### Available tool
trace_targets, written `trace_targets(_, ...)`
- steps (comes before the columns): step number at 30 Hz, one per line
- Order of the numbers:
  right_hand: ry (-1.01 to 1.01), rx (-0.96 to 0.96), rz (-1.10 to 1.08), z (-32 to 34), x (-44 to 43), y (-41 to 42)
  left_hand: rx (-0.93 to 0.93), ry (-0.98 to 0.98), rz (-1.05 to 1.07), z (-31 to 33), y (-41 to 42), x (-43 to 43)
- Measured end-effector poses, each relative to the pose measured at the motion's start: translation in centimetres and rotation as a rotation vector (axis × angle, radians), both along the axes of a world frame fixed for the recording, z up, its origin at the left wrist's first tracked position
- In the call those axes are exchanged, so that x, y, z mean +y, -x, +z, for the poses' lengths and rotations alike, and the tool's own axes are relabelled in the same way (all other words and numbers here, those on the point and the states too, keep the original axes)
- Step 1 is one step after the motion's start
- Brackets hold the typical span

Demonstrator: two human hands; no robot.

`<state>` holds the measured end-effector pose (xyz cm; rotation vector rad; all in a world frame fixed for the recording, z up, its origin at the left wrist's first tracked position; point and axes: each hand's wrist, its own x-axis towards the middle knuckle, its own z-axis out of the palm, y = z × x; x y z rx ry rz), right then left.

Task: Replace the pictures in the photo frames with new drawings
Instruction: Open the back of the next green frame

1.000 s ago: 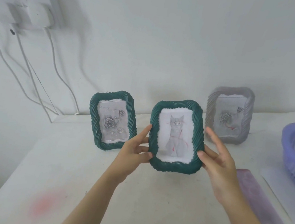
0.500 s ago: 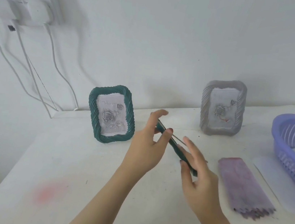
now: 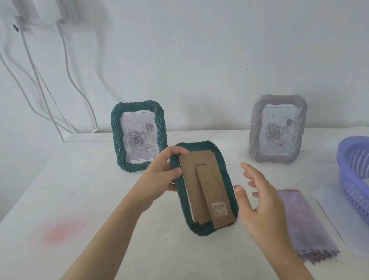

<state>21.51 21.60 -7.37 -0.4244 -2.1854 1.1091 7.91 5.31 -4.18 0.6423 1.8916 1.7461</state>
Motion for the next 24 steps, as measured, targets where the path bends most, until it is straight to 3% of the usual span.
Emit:
trace_targets(4,0.266,-0.139,0.061,-1.0,1.1,0.3,-0.074,-0.017,-0.094,-0.6,0.1,-1.1)
trace_targets(8,0.28,-0.181,0.087,-1.8,0.7,-0.3,-0.092,0.049,-0.104,-1.8,-0.3,-1.3)
trace_targets(12,0.209,-0.221,0.03,-3.2,-0.1,-0.6,0.076,0.237,0.061,-3.6,-0.8,-1.1)
trace_targets(17,0.063,-0.259,-0.004,-4.5,-0.1,-0.7,0.328,0.417,0.066,-5.9,-1.4,-1.2)
trace_targets(24,-0.005,-0.258,-0.004,-5.0,-0.1,-0.3,0.588,0.522,0.137,-7.3,-2.7,-1.2)
